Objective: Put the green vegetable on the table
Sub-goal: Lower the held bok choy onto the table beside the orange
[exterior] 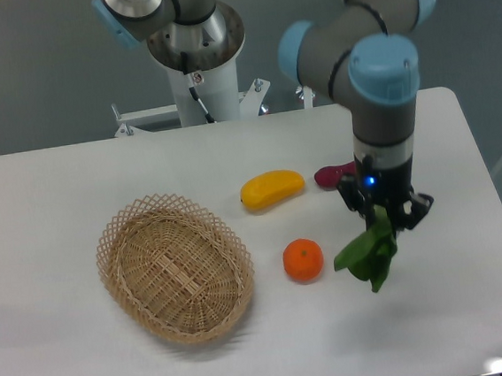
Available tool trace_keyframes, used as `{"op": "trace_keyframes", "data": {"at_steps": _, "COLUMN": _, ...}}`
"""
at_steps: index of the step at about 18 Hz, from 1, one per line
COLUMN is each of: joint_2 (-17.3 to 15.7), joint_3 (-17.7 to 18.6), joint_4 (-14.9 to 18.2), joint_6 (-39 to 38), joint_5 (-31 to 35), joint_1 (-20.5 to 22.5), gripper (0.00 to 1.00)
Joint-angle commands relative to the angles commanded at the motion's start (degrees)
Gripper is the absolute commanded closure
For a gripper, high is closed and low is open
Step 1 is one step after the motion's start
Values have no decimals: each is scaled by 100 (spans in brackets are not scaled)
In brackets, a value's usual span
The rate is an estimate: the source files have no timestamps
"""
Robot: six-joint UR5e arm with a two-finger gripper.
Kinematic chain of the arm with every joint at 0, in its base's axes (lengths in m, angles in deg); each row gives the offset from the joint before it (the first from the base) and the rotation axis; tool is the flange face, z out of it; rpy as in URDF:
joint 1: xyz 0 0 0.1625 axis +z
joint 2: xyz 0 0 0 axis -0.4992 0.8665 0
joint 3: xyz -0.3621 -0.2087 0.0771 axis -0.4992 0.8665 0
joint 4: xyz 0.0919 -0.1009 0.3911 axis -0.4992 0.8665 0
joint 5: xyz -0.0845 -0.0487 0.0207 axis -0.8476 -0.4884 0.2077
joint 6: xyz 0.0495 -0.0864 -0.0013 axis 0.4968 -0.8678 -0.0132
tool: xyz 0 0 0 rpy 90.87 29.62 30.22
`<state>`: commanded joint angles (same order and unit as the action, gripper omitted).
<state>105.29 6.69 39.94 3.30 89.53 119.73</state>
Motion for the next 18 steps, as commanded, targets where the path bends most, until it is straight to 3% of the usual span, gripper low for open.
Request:
{"op": "trace_keyframes", "data": {"at_steps": 3, "joint_2": 0, "joint_3": 185, "joint_4": -89, "joint_6": 334, "joint_5": 202, "joint_1": 53, "gripper": 56}}
{"op": "trace_keyframes", "data": {"at_steps": 10, "joint_2": -263, "joint_3": 1002, "joint_4": -89, "joint_6": 238, "joint_5": 317, "joint_1": 299, "gripper": 56}}
{"op": "trace_keyframes", "data": {"at_steps": 18, "joint_2": -149, "joint_3": 1293, "joint_4": -247, "joint_6": -52, "joint_5": 387, "joint_1": 308, "gripper": 56}}
